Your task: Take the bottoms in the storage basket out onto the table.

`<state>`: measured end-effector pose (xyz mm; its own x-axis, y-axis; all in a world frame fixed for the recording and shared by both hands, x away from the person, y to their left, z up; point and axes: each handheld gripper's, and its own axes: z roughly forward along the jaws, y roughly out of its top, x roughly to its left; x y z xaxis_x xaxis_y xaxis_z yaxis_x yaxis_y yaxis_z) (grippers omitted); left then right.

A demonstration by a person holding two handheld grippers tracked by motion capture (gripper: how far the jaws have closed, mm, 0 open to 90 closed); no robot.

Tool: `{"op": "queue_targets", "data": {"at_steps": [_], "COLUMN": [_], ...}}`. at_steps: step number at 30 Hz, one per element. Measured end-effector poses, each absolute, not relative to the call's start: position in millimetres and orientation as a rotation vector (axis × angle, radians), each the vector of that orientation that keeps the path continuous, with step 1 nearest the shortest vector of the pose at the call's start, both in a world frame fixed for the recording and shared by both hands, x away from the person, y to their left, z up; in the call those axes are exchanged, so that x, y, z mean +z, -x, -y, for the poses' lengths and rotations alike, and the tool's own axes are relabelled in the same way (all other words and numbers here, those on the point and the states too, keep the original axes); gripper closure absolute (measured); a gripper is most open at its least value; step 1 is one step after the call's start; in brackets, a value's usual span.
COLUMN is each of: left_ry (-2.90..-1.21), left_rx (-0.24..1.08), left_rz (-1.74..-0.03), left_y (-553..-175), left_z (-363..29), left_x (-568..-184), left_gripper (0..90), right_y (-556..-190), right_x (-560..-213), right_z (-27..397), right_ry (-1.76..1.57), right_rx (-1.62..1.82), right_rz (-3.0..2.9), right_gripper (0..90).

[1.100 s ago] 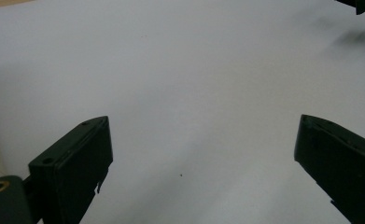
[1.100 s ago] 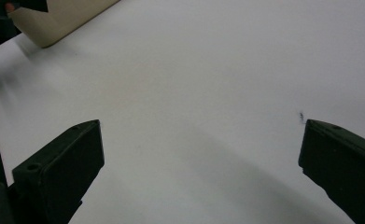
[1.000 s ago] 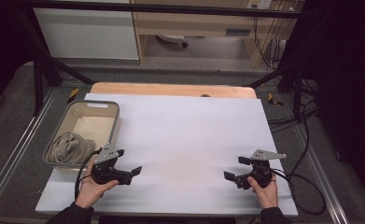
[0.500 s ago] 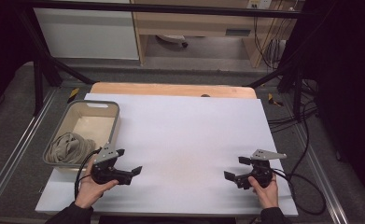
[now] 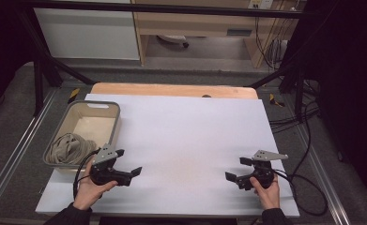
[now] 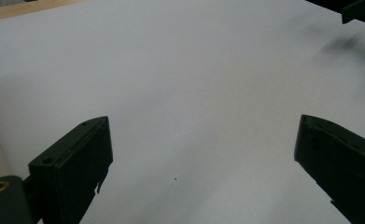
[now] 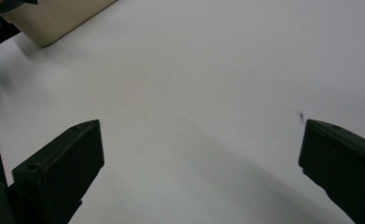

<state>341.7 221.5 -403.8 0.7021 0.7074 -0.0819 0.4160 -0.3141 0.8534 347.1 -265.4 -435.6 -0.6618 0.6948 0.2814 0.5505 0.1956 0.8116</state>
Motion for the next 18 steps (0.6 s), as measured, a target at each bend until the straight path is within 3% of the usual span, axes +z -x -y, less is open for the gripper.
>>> {"op": "queue_targets", "data": {"at_steps": [18], "left_ry": [-1.946], "left_rx": [0.384], "left_rz": [-0.862], "left_y": [-340.2], "left_z": [-224.6], "left_x": [-395.3], "left_gripper": [4.3], "right_y": [-346.8], "right_x": [-435.3], "right_z": [265.9], "right_ry": [-1.208], "right_rx": [1.458], "right_rz": [-2.318], "right_gripper": [0.5]}}
